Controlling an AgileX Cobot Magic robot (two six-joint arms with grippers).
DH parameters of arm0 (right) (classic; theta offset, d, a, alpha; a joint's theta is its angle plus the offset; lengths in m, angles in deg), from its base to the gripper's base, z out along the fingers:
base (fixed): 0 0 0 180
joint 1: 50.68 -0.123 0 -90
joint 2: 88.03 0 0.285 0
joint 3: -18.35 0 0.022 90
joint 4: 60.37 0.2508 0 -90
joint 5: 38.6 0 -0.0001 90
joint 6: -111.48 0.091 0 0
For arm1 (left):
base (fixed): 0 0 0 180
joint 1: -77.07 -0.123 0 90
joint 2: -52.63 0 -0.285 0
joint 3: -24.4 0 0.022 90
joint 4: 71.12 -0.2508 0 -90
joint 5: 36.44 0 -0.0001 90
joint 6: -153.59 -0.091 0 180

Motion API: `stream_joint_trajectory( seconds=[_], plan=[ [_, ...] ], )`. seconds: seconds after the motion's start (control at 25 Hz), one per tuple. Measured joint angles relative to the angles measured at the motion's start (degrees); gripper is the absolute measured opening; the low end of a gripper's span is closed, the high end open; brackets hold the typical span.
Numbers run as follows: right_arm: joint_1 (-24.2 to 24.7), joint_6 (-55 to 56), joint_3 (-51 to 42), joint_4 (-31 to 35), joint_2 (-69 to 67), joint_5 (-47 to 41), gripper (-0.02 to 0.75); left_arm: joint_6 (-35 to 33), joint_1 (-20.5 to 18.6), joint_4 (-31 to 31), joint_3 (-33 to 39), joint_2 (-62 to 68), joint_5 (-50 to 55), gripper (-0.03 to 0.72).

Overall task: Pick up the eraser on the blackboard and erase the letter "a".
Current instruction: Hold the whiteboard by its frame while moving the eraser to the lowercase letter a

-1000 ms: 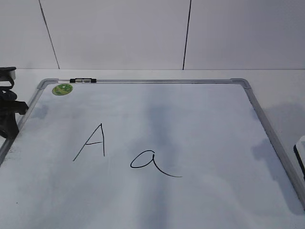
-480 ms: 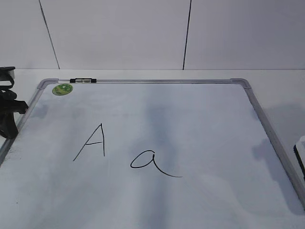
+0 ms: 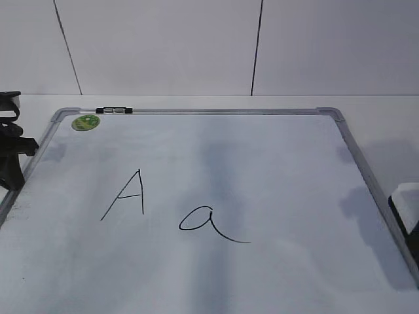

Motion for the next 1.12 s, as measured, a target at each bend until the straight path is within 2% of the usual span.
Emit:
stream_joint_trajectory(
  seconds=[0.36, 0.68, 1.12],
  plan=[
    [-1.20, -5.18, 12.32, 5.50, -12.28, -1.18, 0.571, 0.10, 0.00, 0.00, -0.10, 0.00, 0.04, 0.043],
    [-12.64, -5.64, 22.79, 5.91, -25.25, -1.56, 0.571, 0.10, 0.00, 0.00, -0.10, 0.00, 0.13, 0.043],
    [-21.80, -5.64, 35.96, 0.87, -41.03, -0.68, 0.571, 0.10, 0.00, 0.11, -0.10, 0.00, 0.13, 0.043]
  ],
)
